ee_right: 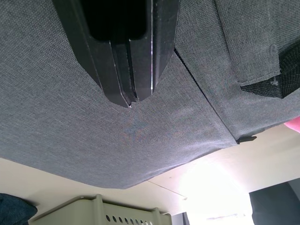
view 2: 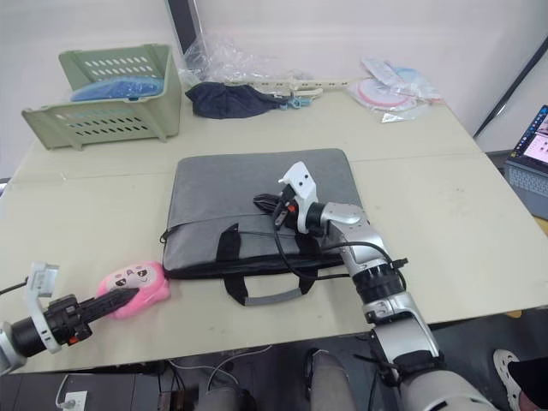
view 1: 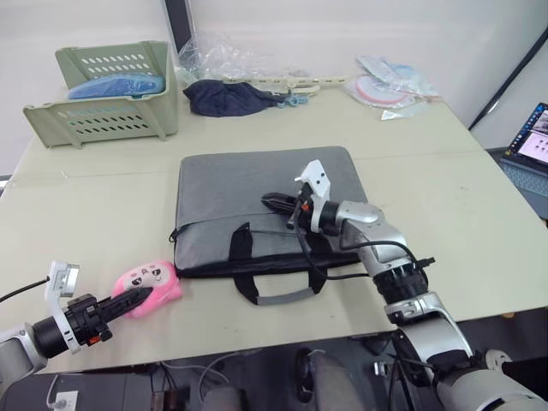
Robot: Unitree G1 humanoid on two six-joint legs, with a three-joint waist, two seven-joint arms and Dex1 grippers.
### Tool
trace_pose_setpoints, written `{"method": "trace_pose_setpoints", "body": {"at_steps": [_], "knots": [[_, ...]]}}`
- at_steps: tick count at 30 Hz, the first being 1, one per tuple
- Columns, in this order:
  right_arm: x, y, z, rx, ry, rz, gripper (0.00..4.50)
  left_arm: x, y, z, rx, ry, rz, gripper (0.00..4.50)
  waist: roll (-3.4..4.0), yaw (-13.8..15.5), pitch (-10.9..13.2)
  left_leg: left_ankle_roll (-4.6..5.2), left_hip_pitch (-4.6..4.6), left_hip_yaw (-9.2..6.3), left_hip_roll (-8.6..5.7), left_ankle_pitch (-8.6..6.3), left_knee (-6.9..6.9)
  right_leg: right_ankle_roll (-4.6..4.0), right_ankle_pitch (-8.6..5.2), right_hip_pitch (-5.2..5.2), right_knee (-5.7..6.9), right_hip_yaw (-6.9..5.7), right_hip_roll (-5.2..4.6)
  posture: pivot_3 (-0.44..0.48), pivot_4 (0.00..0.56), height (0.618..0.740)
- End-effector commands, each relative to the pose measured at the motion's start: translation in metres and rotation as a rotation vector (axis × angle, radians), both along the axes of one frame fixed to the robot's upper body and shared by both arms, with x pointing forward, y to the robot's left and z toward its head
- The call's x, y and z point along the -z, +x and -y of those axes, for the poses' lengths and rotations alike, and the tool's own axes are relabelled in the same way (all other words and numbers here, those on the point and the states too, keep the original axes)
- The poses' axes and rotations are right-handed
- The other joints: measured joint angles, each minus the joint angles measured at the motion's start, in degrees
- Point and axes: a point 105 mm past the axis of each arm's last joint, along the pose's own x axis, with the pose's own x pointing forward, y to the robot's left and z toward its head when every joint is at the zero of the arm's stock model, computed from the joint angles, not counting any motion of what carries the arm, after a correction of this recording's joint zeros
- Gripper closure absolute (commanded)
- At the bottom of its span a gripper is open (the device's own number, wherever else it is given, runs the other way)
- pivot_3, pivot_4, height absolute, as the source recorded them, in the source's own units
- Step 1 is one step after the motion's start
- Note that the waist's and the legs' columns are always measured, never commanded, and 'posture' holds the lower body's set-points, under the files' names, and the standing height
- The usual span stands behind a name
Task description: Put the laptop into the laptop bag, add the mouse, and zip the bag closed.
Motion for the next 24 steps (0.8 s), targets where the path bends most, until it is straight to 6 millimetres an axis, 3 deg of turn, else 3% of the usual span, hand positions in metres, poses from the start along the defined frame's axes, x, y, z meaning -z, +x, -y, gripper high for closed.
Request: {"method": "trace_pose_setpoints", "body": {"at_steps": [1,10,19,24], "knots": [[0.055,-0.003,0.008,0.036,-0.117,-0.164,4.5,-0.006,-0.01,0.012,0.086,-0.023,-0.01,4.48,0.0,-0.14,0.0,-0.01,0.01,0.0,0.02,-0.01,-0.01,-0.03,-0.02,0.0,0.0,0.0,0.02,0.0,0.15,0.74],[0.054,-0.001,0.01,0.041,-0.12,-0.157,4.5,0.0,-0.021,0.043,0.212,-0.05,-0.057,4.48,0.02,-0.13,-0.01,-0.04,0.06,0.02,0.04,-0.03,-0.04,-0.06,-0.03,0.0,0.0,0.04,0.05,0.0,0.15,0.74],[0.052,0.0,0.01,0.044,-0.121,-0.151,4.5,0.006,-0.021,0.06,0.263,-0.074,-0.064,4.48,0.19,-0.02,-0.18,-0.04,0.06,0.01,0.05,-0.04,-0.06,-0.07,-0.04,0.0,-0.01,0.04,0.05,0.0,0.15,0.74],[0.051,0.0,0.009,0.044,-0.12,-0.149,4.5,0.007,-0.02,0.057,0.248,-0.067,-0.062,4.48,0.23,0.02,-0.2,-0.04,0.06,0.01,0.04,-0.04,-0.06,-0.07,-0.04,0.0,-0.01,0.05,0.05,0.0,0.15,0.74]]}}
